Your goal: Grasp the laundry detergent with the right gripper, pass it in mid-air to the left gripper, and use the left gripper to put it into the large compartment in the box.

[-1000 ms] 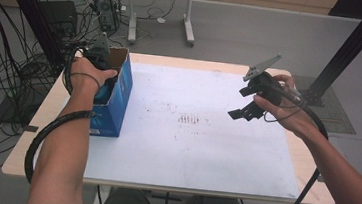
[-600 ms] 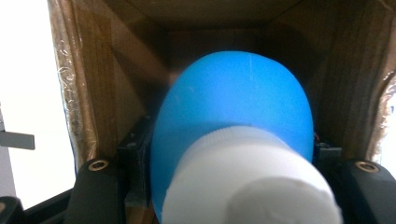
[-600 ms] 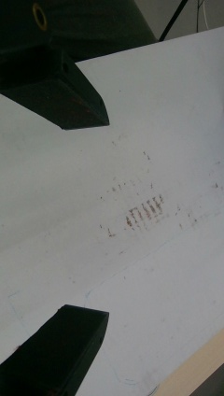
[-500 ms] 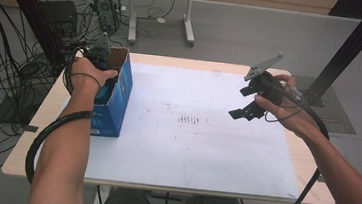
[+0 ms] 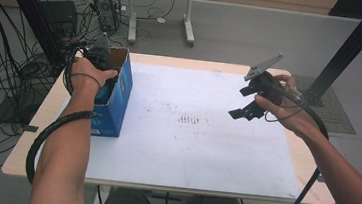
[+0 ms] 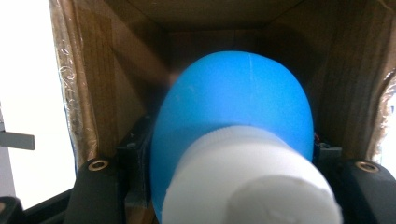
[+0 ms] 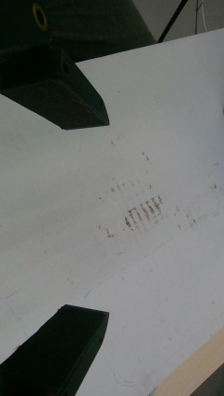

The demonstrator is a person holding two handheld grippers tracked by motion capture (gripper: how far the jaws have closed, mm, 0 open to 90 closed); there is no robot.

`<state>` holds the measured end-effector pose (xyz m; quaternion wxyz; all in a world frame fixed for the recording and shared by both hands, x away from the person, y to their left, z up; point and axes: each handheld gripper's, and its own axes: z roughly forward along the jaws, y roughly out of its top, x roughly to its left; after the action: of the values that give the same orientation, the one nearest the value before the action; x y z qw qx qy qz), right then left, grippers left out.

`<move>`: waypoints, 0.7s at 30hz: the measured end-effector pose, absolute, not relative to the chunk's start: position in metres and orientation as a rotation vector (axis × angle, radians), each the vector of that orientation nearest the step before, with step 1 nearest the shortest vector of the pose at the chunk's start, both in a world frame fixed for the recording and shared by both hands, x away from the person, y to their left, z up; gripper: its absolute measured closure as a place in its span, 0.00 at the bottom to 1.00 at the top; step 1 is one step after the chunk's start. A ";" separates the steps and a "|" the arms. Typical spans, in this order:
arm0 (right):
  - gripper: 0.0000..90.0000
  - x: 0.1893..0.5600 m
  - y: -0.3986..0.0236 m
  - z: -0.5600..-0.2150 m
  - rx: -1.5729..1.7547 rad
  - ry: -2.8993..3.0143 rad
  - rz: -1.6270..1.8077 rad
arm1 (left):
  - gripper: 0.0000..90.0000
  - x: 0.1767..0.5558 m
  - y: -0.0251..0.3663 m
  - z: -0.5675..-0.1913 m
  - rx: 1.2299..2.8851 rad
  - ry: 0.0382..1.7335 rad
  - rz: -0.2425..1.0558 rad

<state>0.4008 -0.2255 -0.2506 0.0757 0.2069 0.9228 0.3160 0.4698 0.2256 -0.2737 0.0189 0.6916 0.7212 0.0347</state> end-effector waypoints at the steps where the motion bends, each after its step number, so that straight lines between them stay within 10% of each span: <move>1: 0.07 0.401 -0.225 -0.251 0.620 2.768 0.947 | 0.40 0.470 0.226 -0.274 2.147 2.239 0.107; 21: 0.07 0.400 -0.224 -0.251 0.622 2.770 0.946 | 0.40 0.469 0.225 -0.274 2.146 2.236 0.114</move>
<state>0.4002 -0.2242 -0.2512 0.0744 0.2074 0.9231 0.3151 0.4692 0.2247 -0.2738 0.0202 0.6917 0.7209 0.0368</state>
